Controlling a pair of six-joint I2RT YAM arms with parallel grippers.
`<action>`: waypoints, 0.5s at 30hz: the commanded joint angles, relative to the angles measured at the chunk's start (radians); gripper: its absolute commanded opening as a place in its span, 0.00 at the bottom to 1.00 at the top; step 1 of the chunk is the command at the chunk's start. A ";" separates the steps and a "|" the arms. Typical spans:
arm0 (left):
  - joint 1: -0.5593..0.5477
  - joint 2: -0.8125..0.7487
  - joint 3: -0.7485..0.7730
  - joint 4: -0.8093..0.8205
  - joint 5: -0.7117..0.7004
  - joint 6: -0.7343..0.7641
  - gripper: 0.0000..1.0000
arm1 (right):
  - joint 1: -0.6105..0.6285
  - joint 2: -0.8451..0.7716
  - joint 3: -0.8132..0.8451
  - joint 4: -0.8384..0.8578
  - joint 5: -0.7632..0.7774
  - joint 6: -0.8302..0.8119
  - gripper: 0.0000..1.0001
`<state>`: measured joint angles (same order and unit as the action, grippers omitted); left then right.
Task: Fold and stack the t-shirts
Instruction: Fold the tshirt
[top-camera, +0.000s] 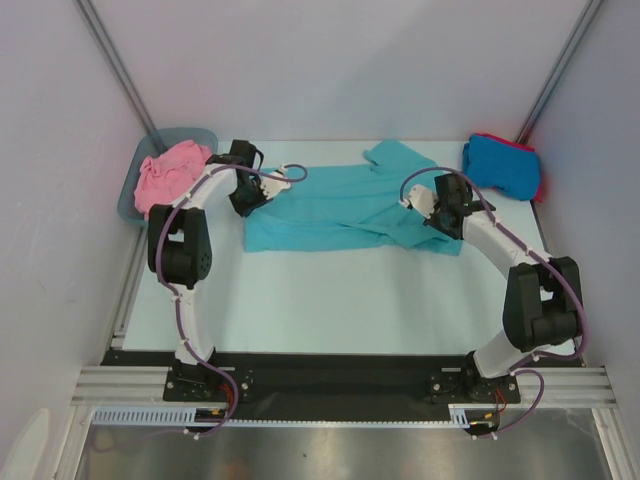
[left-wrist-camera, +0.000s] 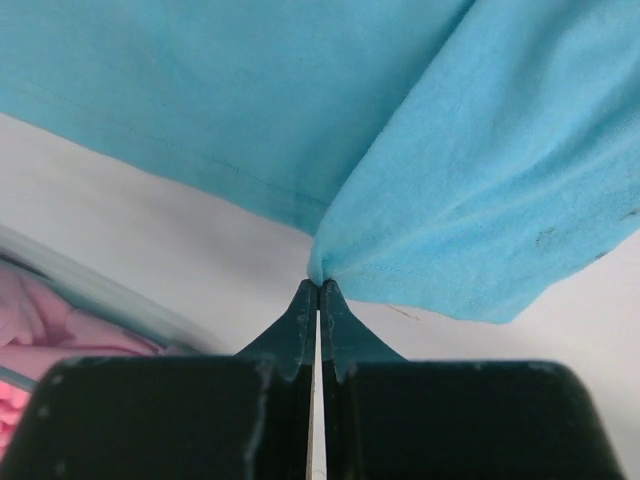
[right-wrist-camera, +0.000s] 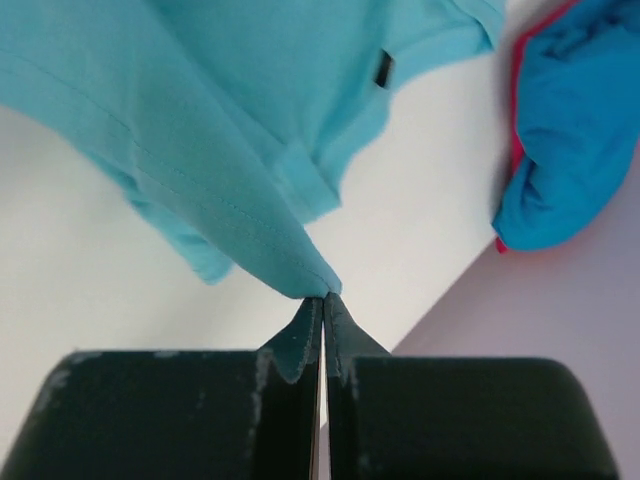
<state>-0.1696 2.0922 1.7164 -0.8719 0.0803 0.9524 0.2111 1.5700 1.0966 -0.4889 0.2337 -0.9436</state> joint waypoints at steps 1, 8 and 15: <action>0.016 -0.093 0.038 0.048 -0.051 0.014 0.01 | -0.062 0.015 0.058 0.068 0.052 -0.038 0.00; 0.068 -0.119 0.061 0.070 -0.077 -0.012 0.00 | -0.133 0.050 0.111 0.105 0.067 -0.041 0.00; 0.074 -0.135 0.026 0.080 -0.077 -0.001 0.00 | -0.141 0.065 0.118 0.130 0.073 -0.035 0.00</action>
<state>-0.1085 2.0167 1.7390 -0.8116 0.0357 0.9504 0.0818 1.6222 1.1728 -0.4019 0.2691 -0.9737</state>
